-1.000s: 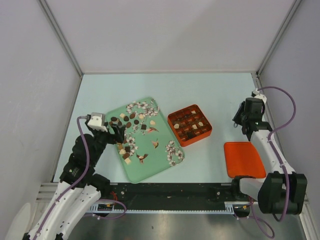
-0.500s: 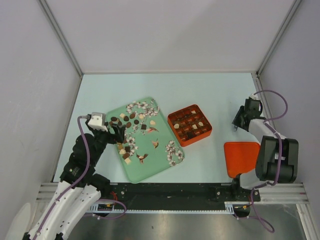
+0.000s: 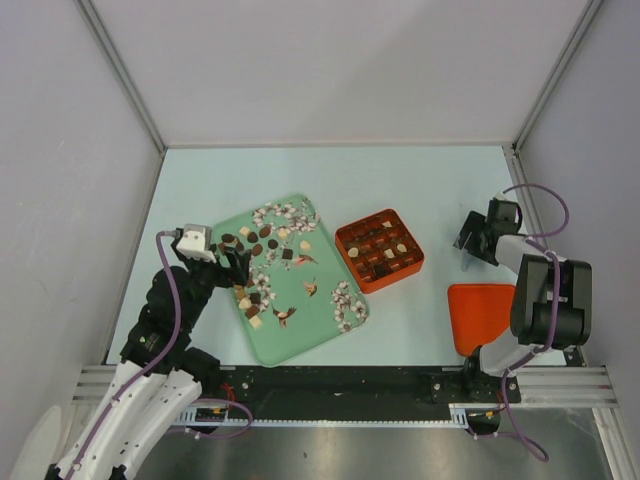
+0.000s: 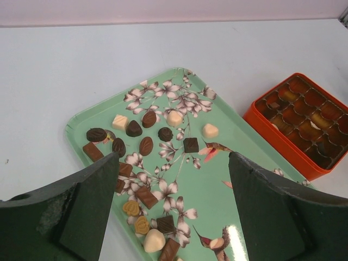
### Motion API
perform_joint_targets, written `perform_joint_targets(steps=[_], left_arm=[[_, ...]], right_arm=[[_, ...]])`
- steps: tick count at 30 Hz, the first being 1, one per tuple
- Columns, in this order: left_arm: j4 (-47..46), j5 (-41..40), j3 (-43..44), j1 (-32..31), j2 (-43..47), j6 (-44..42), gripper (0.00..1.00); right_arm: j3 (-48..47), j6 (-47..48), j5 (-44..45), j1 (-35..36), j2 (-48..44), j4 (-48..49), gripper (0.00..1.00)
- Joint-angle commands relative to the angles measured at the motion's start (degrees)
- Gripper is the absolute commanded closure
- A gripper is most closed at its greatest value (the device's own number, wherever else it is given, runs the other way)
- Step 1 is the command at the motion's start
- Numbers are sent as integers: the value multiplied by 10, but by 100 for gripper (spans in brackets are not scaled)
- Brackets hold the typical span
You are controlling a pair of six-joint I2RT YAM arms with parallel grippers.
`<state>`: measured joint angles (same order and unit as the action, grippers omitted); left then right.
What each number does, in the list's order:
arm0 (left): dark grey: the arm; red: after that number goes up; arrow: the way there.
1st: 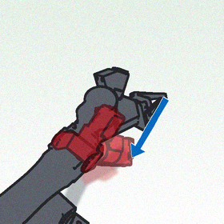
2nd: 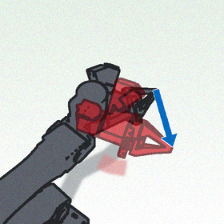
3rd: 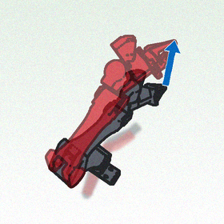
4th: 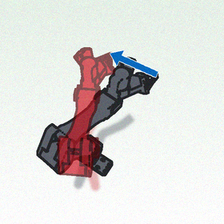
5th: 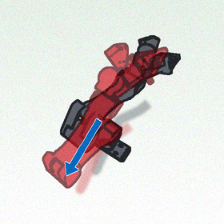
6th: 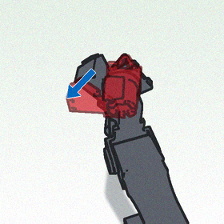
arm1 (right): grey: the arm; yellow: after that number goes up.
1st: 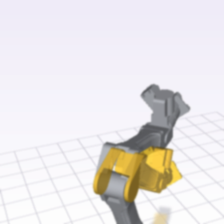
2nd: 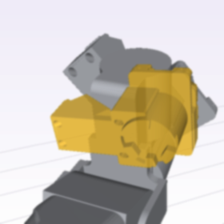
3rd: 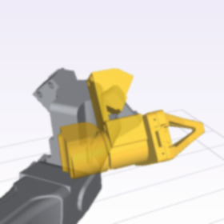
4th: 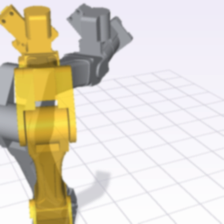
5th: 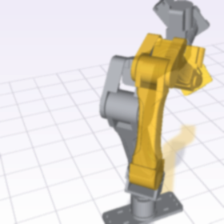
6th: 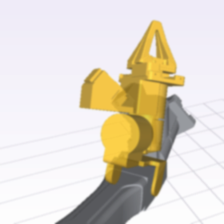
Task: Pack the chocolate
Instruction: Place the clamp at the center of the board.
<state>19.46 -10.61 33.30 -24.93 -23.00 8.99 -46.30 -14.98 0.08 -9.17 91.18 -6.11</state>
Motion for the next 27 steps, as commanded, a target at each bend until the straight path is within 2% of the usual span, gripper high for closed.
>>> perform_joint_targets(steps=[1, 6, 16, 23, 24, 27], left_arm=[[-11, -9, -2, 3, -5, -1, 14], [-11, -11, -2, 2, -6, -2, 14], [-8, -27, -3, 3, -6, 0, 14], [-7, -52, -3, 2, 1, 2, 13], [-6, -57, -3, 2, 2, 2, 13], [-5, -73, -3, 3, 4, 4, 13]], right_arm=[[-11, 11, 20, 22, -67, -18, 21], [-11, 27, 41, 76, -160, -47, 12], [-12, 63, 45, 287, -293, -72, 5], [-12, 150, 41, 503, -299, -94, 3], [-12, 178, 41, 564, -294, -97, 3], [-12, 222, 57, 671, -262, -105, 3]])
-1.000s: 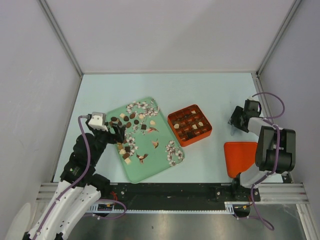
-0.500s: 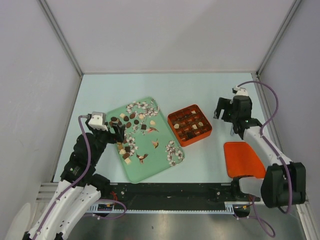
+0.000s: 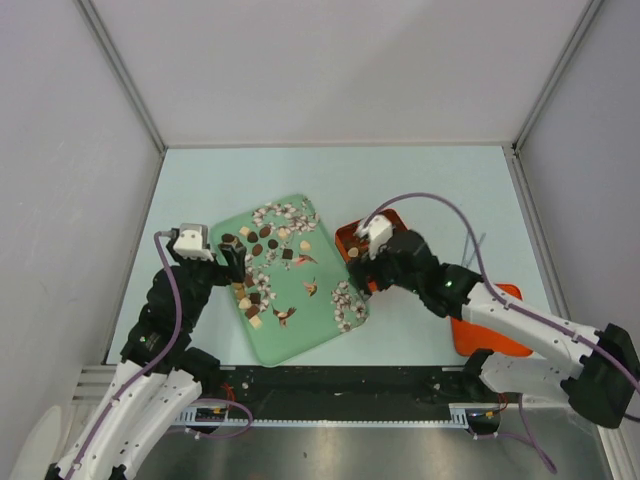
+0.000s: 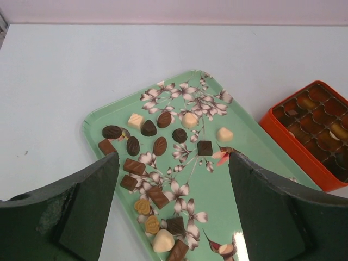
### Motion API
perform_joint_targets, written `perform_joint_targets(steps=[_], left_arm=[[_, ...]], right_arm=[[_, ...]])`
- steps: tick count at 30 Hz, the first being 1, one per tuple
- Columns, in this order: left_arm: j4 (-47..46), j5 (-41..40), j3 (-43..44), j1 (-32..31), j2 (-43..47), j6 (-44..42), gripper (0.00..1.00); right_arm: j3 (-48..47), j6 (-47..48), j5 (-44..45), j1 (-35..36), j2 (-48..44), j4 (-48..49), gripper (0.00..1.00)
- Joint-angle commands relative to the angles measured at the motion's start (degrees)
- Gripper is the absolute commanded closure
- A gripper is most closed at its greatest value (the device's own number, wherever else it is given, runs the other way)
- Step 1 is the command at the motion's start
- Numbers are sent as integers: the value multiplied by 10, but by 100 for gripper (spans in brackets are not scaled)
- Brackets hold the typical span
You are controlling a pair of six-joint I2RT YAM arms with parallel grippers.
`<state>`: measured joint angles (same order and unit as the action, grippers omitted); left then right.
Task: Pack the chocolate
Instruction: Place the clamp at the center of the board, then move the plate to the center of the board.
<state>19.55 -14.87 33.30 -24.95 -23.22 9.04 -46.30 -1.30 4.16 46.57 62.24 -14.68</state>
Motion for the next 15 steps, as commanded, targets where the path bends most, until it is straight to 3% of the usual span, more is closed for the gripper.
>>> perform_joint_targets(steps=[1, 7, 15], left_arm=[[-6, -35, -3, 3, 9, 5, 13], [-3, -61, -6, 3, 16, 8, 13], [-5, -66, -5, 4, 10, 8, 13]], right_arm=[[-12, 92, 22, 140, 36, -21, 4], [-12, 119, 30, 243, 107, -60, 4], [-12, 140, 73, 280, 179, -93, 4]])
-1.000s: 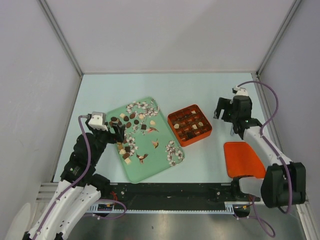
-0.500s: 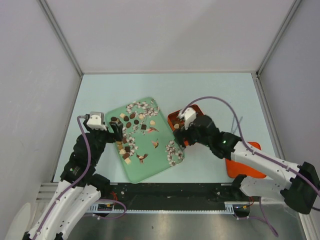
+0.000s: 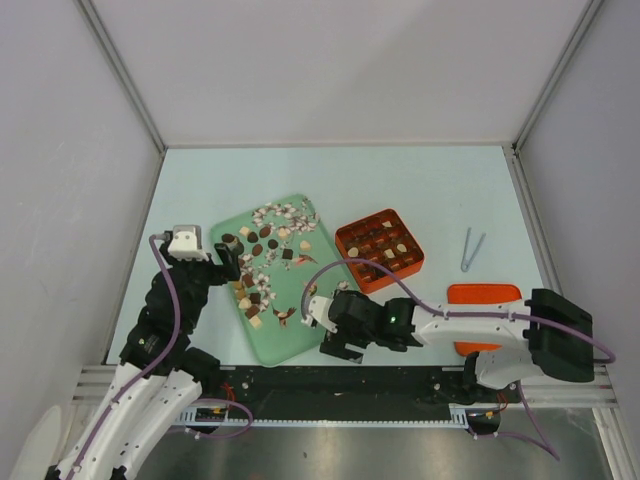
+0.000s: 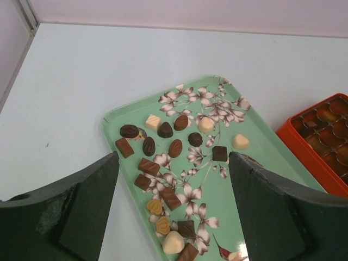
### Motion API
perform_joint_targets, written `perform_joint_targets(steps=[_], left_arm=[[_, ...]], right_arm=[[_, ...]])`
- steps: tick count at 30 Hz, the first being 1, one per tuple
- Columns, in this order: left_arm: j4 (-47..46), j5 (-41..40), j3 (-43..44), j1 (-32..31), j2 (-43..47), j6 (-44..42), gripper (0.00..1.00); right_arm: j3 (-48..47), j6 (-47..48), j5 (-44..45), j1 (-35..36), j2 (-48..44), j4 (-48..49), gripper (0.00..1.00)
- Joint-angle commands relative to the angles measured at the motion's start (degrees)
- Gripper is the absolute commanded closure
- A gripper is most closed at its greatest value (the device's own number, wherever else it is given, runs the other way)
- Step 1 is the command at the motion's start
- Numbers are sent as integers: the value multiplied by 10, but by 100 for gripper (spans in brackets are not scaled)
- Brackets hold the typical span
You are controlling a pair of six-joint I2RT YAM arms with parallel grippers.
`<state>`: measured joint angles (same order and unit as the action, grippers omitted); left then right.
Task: Pack the chocolate
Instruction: Move the plate to the center of the board.
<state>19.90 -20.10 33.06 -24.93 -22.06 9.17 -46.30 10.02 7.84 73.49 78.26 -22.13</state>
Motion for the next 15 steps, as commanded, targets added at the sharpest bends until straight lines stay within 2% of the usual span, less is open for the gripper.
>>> perform_joint_targets(steps=[1, 9, 15], left_arm=[[-8, -13, -3, 4, -1, 7, 13], [-10, -15, -3, 4, -1, 6, 13], [-8, -19, -3, 4, 7, 8, 13]], right_arm=[[-12, 34, 41, 10, 31, -13, 4], [-32, 78, 92, 12, 114, 45, 4], [-96, 144, 148, 9, 212, 156, 3]])
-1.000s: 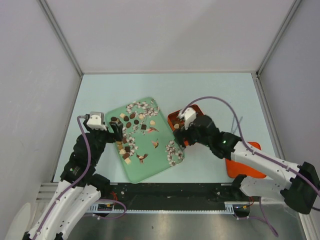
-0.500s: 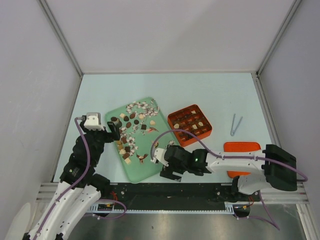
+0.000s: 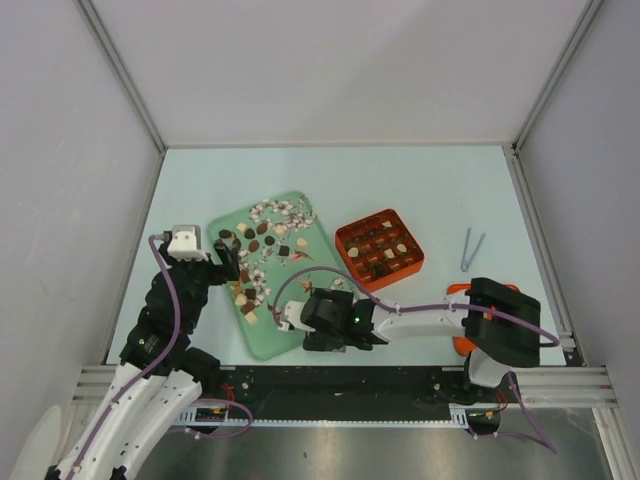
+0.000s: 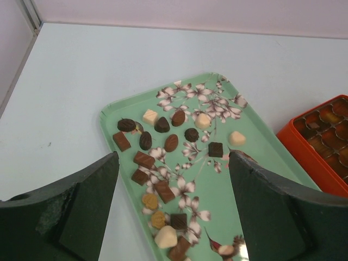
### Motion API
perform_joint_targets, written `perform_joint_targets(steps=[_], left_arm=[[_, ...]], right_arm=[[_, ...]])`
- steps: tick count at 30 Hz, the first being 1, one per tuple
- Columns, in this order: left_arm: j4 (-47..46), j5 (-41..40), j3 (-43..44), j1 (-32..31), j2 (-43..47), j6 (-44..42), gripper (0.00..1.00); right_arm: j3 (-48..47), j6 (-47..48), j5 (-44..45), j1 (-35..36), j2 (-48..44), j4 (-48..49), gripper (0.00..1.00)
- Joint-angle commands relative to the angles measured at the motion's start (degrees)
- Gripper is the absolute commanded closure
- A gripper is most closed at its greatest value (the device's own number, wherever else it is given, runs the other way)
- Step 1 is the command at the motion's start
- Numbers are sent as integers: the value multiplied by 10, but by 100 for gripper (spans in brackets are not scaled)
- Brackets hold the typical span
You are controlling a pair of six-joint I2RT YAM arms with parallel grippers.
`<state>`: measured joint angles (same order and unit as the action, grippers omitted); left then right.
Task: Pack the chocolate
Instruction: Move the plate to the center of the board.
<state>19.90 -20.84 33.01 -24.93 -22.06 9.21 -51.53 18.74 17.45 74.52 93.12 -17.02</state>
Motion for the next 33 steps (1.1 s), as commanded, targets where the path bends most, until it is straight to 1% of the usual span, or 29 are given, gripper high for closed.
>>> perform_joint_targets(steps=[1, 4, 6, 8, 11, 13, 15, 17, 19, 20, 22, 23, 26, 27, 28, 29, 30, 33], left_arm=[[-8, -13, -1, 3, 9, 7, 13], [-6, -25, -1, 4, 16, 11, 13], [-5, -32, -2, 4, 24, 12, 13], [-5, -44, -2, 4, 30, 13, 13], [-3, -61, -4, 4, 43, 17, 13], [-4, -65, -6, 4, 48, 17, 13], [-4, -65, -6, 4, 51, 17, 13], [-5, -60, -5, 4, 50, 17, 13], [-4, -57, -4, 4, 47, 17, 13], [-4, -53, -3, 4, 47, 16, 13], [-5, -50, -4, 4, 47, 15, 13], [-6, -47, -4, 4, 46, 15, 13], [-7, -39, -4, 4, 44, 15, 13], [-7, -33, -4, 4, 41, 13, 13], [-6, -32, -3, 4, 38, 14, 13], [-7, -29, -3, 4, 37, 12, 13], [-7, -26, -3, 4, 35, 12, 13], [-7, -24, -3, 4, 36, 12, 13]], right_arm=[[-77, 65, 52, -4, 78, 113, 3], [-132, 76, 57, -16, 146, 146, 4], [-189, 75, 64, -23, 187, 165, 4], [-233, 71, 76, -32, 206, 189, 4], [-262, 42, 65, -46, 211, 189, 4], [-268, 13, 52, -52, 190, 174, 4], [-268, -8, 36, -61, 171, 109, 4], [-263, -51, 29, -68, 140, 70, 4], [-241, -84, 21, -85, 113, 26, 4], [-228, -112, 18, -93, 80, 16, 4], [-186, -137, 4, -117, 45, -1, 4], [-172, -150, -1, -125, 5, -5, 4], [-123, -204, -11, -179, -64, -19, 3], [-110, -229, -15, -224, -82, -26, 3], [-89, -240, -15, -248, -95, -27, 3], [-79, -250, -36, -278, -120, -28, 3], [-70, -265, -57, -339, -129, -28, 3], [-42, -291, -126, -432, -151, -8, 4]])
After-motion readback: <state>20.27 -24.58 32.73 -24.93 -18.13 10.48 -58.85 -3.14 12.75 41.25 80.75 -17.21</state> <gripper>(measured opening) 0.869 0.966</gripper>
